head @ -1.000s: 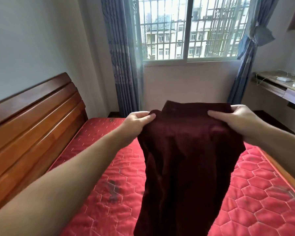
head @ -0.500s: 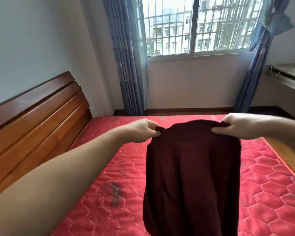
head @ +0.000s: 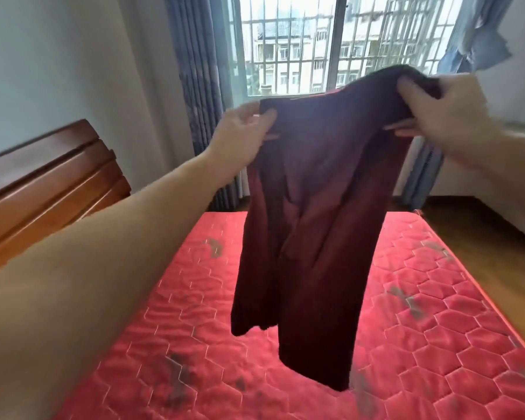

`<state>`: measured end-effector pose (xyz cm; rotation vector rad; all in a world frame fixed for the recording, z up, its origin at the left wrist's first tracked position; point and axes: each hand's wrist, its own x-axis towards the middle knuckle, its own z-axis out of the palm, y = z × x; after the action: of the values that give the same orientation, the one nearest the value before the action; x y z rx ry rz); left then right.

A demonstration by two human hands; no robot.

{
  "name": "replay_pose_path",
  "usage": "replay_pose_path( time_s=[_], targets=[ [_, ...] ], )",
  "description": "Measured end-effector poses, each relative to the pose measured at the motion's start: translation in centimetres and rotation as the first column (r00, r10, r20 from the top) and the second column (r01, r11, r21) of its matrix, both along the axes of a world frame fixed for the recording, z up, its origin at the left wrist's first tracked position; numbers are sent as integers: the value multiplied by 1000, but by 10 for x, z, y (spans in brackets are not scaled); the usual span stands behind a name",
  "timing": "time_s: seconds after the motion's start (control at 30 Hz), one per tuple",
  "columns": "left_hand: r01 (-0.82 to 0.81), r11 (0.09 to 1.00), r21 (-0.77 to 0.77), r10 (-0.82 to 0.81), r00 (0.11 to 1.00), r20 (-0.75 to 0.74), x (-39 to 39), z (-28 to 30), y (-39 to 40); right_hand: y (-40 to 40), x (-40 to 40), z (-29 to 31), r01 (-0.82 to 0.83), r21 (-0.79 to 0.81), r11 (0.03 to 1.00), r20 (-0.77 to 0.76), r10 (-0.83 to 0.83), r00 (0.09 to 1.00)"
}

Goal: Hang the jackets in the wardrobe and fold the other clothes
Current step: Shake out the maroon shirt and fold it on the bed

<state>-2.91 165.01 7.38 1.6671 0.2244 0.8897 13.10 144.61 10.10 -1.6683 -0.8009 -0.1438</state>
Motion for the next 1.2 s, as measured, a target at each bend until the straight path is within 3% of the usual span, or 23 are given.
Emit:
replay_pose_path(
  time_s=[0.13, 0.3, 0.47, 0.6, 0.73, 0.83, 0.87, 0.9, 0.97, 1.07, 1.2],
  targets=[
    [-64, 991, 116, 66, 998, -10, -50, -36, -18, -27, -33, -28, -40, -144, 989, 212, 71, 975],
    [-59, 956, 289, 150, 940, -305, -114, -161, -44, -71, -90, -163, -103, -370, 923, 234, 200, 951],
    [73, 984, 162, 58, 727, -684, -165, -353, -94, -118, -133, -363, -226, -571, 789, -120, 192, 974],
    [112, 991, 76, 5, 531, -847, -208, -501, -143, -160, -179, -511, -352, -664, 660, -348, 144, 927],
    [309, 942, -131, -212, 244, -946, -254, -592, -182, -209, -218, -602, -599, -709, 372, -637, 29, 771],
    [388, 814, -431, -463, -14, -886, -263, -608, -184, -223, -219, -623, -764, -644, 42, -765, -57, 641],
    [406, 787, -464, -482, -64, -874, -260, -608, -178, -221, -214, -625, -777, -628, -40, -774, -68, 629],
    [412, 779, -472, -483, -85, -872, -254, -607, -171, -216, -208, -625, -788, -614, -54, -782, -90, 616],
    [387, 806, -448, -470, -42, -882, -240, -605, -155, -202, -193, -625, -805, -591, 59, -802, -150, 578],
    [262, 903, -341, -396, 200, -896, -213, -607, -127, -169, -166, -621, -783, -566, 258, -824, -193, 532],
    [7, 956, -292, -257, 495, -830, -162, -618, -81, -109, -118, -625, -614, -610, 501, -775, -217, 593]
  ],
)
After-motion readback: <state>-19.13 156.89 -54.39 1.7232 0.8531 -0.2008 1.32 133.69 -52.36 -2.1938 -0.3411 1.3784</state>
